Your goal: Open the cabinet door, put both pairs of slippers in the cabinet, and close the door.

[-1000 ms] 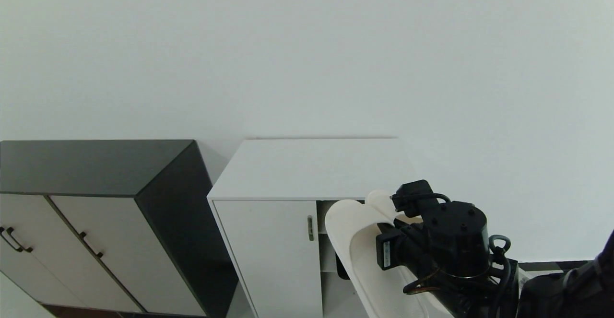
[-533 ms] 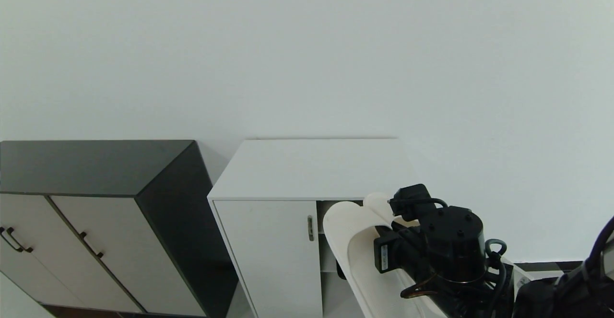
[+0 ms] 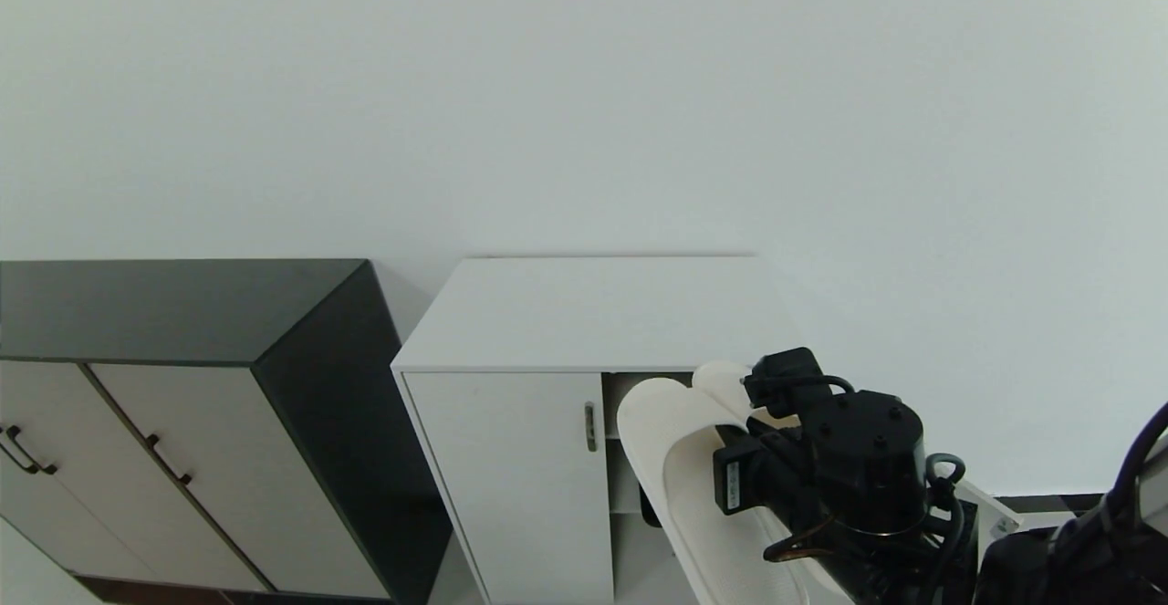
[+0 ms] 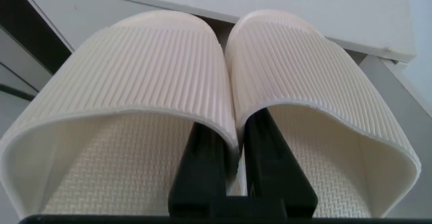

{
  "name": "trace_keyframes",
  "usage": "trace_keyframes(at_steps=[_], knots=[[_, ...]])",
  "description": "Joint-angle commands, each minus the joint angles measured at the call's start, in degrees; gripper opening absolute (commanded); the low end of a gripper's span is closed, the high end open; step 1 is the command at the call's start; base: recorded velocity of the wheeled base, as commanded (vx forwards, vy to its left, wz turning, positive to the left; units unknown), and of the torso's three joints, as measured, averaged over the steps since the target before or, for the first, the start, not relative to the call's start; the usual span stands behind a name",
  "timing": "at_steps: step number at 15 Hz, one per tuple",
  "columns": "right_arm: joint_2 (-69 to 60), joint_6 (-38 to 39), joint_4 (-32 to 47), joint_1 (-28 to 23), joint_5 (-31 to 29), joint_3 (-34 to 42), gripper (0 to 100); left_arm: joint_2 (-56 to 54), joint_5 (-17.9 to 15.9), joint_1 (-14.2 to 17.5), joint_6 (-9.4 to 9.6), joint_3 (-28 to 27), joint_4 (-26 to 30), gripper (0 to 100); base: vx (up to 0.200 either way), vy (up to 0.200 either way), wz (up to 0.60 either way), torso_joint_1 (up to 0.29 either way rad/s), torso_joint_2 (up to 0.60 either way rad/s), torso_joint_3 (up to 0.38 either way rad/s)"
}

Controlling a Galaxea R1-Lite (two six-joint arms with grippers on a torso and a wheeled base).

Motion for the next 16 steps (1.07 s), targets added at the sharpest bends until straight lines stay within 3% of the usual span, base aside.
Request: trace_keyframes(at_steps=[1, 16], knots=[[0.29, -0.01, -0.04, -0.07, 0.03, 0.18, 0, 0.07, -0.02, 0.02, 0.02, 0.0, -0.01, 0, 0.0, 0.0, 0.0, -0.163, 0.33, 0.183], [0.38, -0.1, -0.13, -1.13, 0.56, 1.15, 0, 0.07, -0.02, 0.02, 0.02, 0.0, -0.01, 0, 0.0, 0.0, 0.0, -0.184, 0.43, 0.242]])
